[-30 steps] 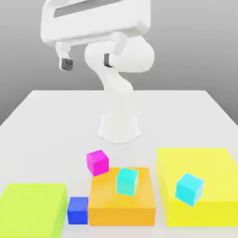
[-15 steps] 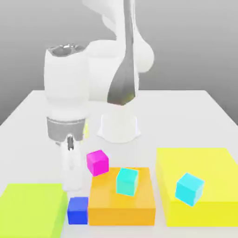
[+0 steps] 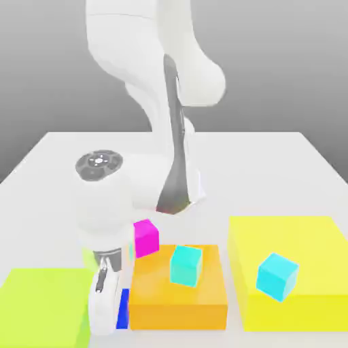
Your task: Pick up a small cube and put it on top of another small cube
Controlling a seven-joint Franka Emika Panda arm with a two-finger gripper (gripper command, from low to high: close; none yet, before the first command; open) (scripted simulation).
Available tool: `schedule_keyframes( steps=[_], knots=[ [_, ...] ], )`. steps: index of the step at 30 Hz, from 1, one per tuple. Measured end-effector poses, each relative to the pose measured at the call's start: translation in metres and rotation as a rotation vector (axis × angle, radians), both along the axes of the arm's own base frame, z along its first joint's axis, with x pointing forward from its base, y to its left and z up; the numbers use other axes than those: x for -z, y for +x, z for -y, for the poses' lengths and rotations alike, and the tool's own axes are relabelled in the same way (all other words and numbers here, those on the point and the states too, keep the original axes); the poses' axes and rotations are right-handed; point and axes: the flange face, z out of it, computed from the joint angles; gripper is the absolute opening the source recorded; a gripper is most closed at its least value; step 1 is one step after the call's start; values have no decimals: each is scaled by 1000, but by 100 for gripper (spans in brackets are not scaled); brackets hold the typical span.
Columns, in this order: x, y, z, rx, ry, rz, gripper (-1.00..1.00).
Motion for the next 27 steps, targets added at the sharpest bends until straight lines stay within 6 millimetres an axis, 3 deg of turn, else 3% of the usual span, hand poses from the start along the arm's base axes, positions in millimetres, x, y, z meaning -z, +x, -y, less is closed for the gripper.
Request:
schedule_keyframes(
  steps=[4,6,9,14,18,22,24,26,27],
  knots=[
    [-42,0,0,0,0,0,-100],
    [-61,7,-16,-81,3,2,-100],
    [-86,23,-56,-279,9,8,-100],
    [-127,37,-143,-657,13,13,-100],
    [-159,35,-207,-943,11,12,-100],
    [-190,20,-272,-1234,4,4,-100],
    [-180,19,-278,-1279,-1,0,-100],
    [-155,20,-278,-1288,-3,-1,-100],
    [-142,19,-279,-1290,-2,-1,100]
  ],
)
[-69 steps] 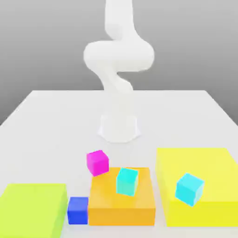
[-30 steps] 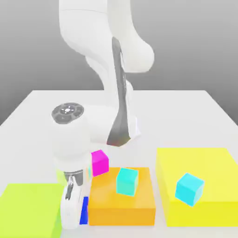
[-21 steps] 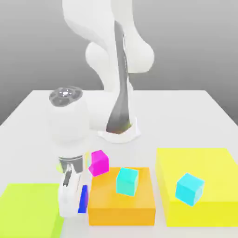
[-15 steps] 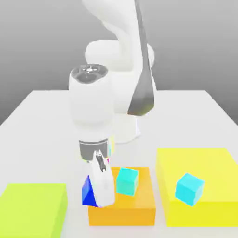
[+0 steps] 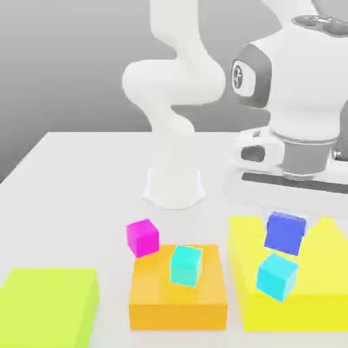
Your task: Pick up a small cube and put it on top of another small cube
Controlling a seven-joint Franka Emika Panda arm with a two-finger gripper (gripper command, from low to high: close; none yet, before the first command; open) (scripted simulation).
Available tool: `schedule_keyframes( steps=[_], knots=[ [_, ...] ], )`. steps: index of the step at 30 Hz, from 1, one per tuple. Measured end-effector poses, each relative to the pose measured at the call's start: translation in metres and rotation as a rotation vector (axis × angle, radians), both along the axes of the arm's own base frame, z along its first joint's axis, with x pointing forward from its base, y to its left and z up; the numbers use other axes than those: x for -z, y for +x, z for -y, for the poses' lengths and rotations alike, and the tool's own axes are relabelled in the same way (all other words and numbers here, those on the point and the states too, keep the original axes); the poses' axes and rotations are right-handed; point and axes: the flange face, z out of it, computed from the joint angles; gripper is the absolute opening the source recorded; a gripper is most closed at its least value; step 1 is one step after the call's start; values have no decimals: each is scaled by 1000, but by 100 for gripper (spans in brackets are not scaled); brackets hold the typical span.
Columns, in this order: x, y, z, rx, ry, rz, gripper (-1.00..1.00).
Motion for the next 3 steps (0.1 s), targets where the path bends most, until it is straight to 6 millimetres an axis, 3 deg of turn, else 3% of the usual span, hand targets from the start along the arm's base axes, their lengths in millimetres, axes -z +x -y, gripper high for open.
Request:
schedule_keyframes(
  steps=[3],
  knots=[
    [0,0,0,0,0,0,100]
  ],
)
